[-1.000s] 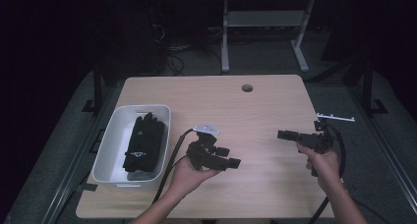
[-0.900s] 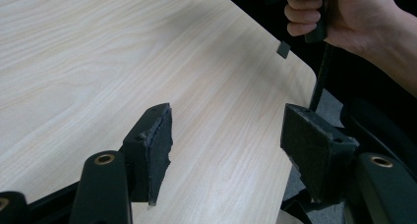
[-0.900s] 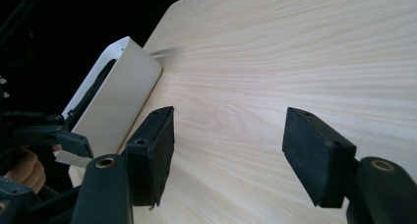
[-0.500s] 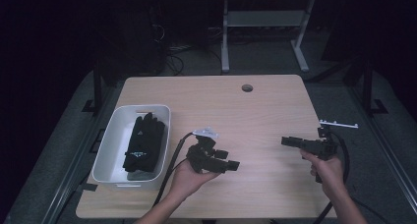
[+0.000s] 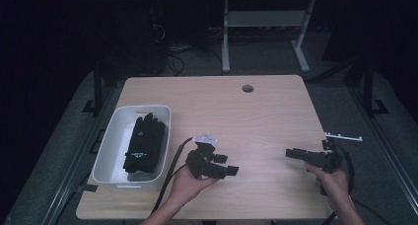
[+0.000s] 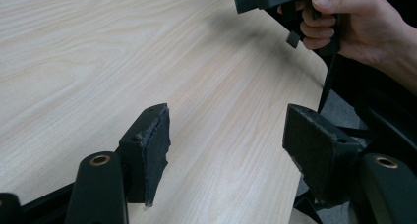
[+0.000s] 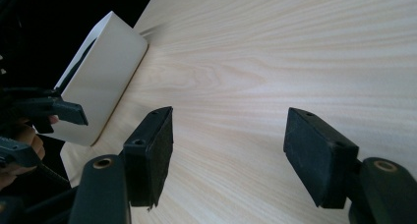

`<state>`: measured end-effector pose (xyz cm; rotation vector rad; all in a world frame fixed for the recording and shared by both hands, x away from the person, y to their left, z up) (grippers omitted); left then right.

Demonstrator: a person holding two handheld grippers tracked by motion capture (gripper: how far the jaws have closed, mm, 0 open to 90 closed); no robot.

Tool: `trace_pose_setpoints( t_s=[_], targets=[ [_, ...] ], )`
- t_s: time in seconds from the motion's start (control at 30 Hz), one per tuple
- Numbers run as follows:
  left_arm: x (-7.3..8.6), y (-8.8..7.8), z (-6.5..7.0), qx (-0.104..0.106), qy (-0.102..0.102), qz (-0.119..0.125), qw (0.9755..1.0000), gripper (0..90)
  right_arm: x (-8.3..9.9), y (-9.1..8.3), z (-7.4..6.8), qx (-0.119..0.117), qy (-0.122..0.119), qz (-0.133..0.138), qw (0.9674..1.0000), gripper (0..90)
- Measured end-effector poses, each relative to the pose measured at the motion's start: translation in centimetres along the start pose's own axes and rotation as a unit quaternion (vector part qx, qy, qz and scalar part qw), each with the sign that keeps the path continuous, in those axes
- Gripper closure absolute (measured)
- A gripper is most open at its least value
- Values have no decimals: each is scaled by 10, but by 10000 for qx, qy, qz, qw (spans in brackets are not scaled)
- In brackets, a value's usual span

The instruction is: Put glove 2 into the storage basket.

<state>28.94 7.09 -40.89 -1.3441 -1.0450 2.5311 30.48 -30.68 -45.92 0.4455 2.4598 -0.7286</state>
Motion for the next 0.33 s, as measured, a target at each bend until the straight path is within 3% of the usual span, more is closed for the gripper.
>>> trace_pose_setpoints(
  t_s=[0.33],
  targets=[
    [8,1,5,54,92,-10,9999,329,12,-7,-4,-14,-98,10,10000,339]
  ],
)
Point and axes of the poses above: each handheld gripper's, and its own axes: y roughly forward along the jaws, x roughly out of its underside, z roughly to its right, the point moved 1 cm from there along y, roughly forward along the jaws, and after that the axes turned 4 degrees about -x, right-handed, at the moved point
